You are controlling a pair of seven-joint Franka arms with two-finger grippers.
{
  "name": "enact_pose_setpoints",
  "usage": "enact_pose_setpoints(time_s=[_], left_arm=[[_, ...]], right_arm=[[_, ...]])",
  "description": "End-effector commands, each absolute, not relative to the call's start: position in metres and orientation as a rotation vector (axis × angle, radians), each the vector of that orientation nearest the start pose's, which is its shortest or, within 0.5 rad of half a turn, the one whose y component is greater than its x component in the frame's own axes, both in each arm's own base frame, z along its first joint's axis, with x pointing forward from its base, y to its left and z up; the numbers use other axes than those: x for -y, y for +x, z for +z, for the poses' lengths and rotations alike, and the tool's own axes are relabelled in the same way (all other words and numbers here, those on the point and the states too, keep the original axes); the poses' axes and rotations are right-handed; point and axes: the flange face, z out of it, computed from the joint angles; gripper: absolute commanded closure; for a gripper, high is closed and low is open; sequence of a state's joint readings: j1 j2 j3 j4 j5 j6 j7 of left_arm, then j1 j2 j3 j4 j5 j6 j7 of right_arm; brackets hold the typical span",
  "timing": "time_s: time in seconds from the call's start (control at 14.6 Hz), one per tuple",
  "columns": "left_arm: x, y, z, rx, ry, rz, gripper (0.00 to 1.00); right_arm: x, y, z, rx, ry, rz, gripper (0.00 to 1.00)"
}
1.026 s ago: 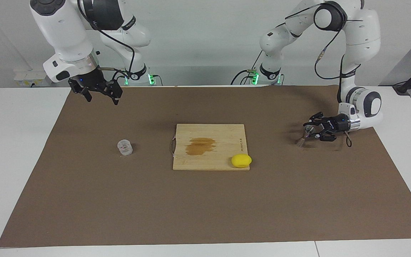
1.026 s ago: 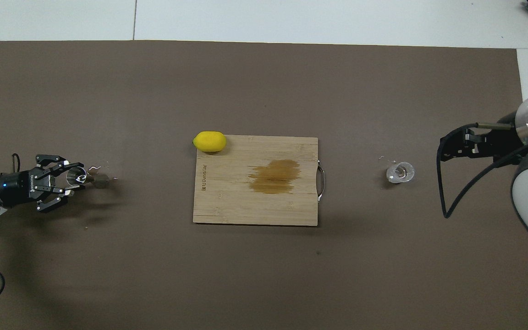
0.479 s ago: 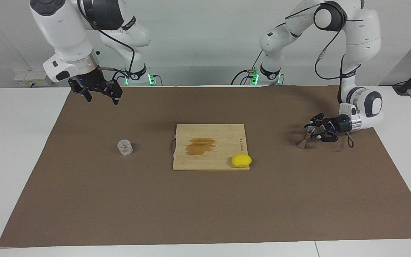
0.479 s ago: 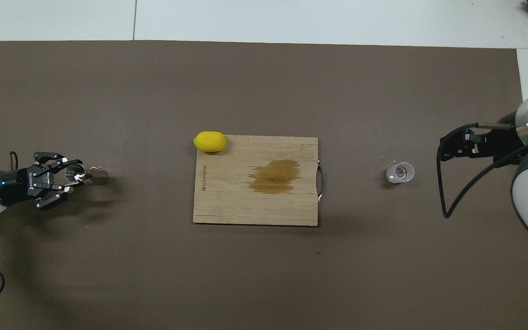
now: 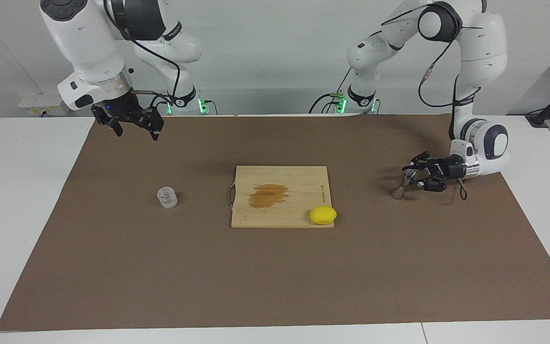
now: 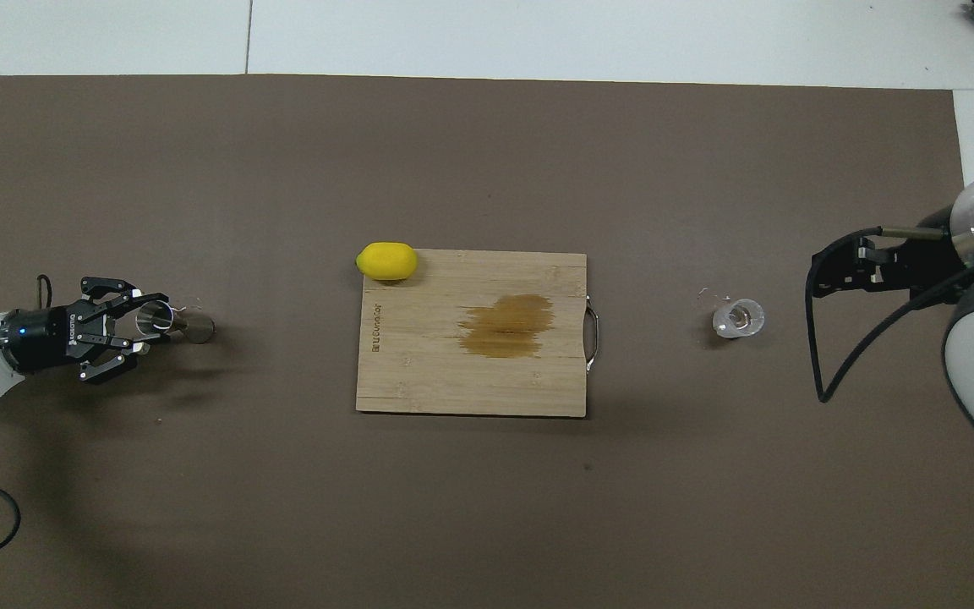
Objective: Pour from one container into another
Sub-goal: 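Carry the metal cup with the left gripper onto the cutting board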
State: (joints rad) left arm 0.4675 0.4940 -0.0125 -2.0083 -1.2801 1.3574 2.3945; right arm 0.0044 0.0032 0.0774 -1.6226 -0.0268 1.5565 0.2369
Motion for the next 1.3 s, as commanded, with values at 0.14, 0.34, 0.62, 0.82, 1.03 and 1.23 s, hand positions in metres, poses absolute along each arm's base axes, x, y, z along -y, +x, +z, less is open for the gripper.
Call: enact_pose_setpoints(time_s=[0.14, 0.34, 0.62, 0.82, 1.03, 1.23], left_arm=[[-0.076, 0.533, 0.267, 1.046, 1.293, 1.16, 0.71], [-0.032, 0.534, 0.272, 1.031, 1.284, 1.135, 0.71], [0.014, 0.525, 0.27, 0.973, 1.289, 1.12, 0.71], [0.049, 0.513, 0.277, 0.953, 1.29, 1.123, 0.71], [0.078, 0.503, 0.282, 0.925, 1.322, 1.14, 0.73], [0.112, 0.495, 0.293, 0.936, 1.361, 1.156, 0.73]], right_arm=[[-0.038, 0.545, 0.599, -0.237, -3.151, 0.079, 0.0], [-0.038, 0.545, 0.599, -0.237, -3.151, 0.079, 0.0], [-0.038, 0.545, 0.599, -0.234, -3.152, 0.079, 0.0], [-0.038, 0.545, 0.599, -0.234, -3.152, 0.079, 0.0], [-0.038, 0.545, 0.599, -0.234, -3.152, 0.079, 0.0], [-0.038, 0.545, 0.599, -0.234, -3.152, 0.079, 0.0]])
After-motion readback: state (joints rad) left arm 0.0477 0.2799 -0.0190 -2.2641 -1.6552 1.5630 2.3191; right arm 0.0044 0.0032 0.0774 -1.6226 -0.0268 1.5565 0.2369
